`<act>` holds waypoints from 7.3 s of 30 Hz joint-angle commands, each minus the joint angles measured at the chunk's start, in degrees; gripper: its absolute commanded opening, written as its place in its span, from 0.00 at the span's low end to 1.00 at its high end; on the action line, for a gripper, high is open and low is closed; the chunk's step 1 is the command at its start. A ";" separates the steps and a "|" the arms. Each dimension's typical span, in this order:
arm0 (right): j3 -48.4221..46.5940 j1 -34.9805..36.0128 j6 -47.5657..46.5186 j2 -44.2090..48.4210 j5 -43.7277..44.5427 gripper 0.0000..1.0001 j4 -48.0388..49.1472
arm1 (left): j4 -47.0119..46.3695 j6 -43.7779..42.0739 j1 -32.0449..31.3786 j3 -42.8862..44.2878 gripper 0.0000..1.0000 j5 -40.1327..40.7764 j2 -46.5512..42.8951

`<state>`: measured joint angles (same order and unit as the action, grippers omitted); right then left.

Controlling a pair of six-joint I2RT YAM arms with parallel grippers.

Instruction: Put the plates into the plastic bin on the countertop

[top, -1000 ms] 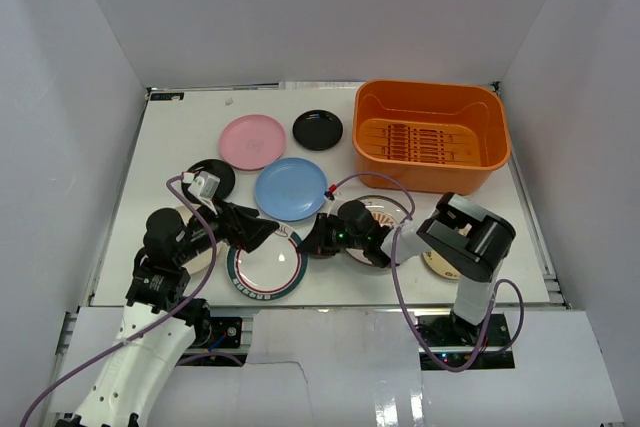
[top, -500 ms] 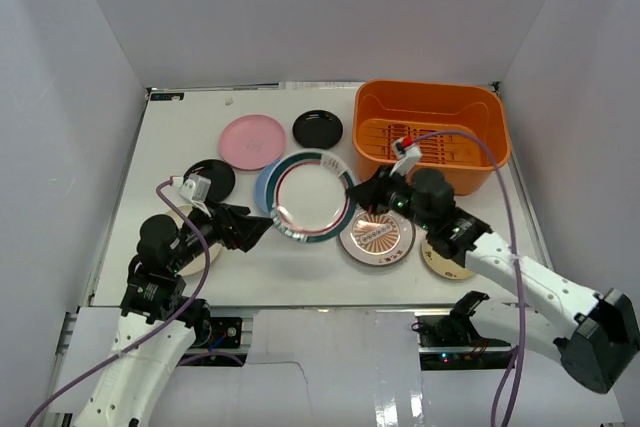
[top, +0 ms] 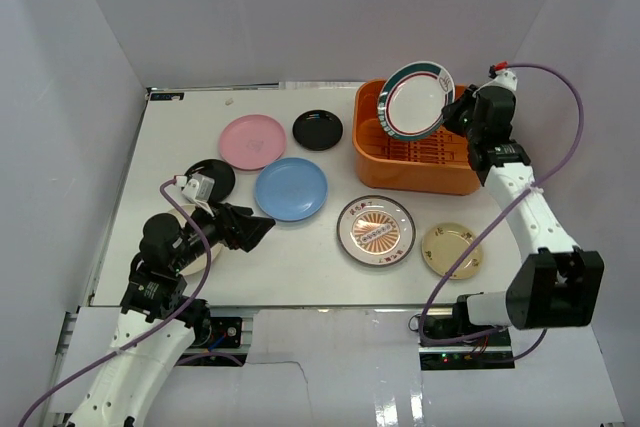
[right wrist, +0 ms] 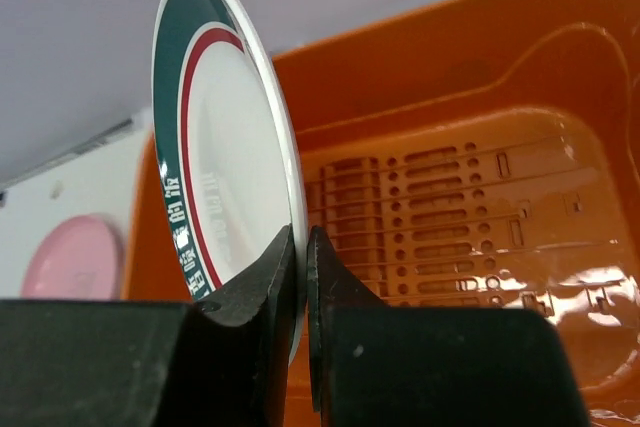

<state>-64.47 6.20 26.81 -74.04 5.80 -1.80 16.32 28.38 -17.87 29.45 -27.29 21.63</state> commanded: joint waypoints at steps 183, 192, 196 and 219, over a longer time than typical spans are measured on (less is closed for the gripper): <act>21.49 53.40 7.42 5.20 41.30 0.08 9.71 | 9.08 2.55 1.78 4.47 0.98 21.57 7.63; 6.99 23.03 -11.59 12.00 28.12 0.08 -0.04 | 22.52 10.63 1.87 11.33 0.94 38.17 18.78; 5.06 12.19 -11.34 5.16 23.13 0.08 -0.66 | 27.36 13.81 1.87 11.77 0.92 47.48 23.44; 7.08 12.32 -14.30 3.28 0.78 0.65 4.18 | 17.88 15.47 2.93 10.80 0.57 51.28 55.79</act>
<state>-56.34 12.14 16.95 -74.00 11.42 -0.60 36.40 42.78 -15.16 39.46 23.79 76.66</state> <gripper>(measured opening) 0.649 0.592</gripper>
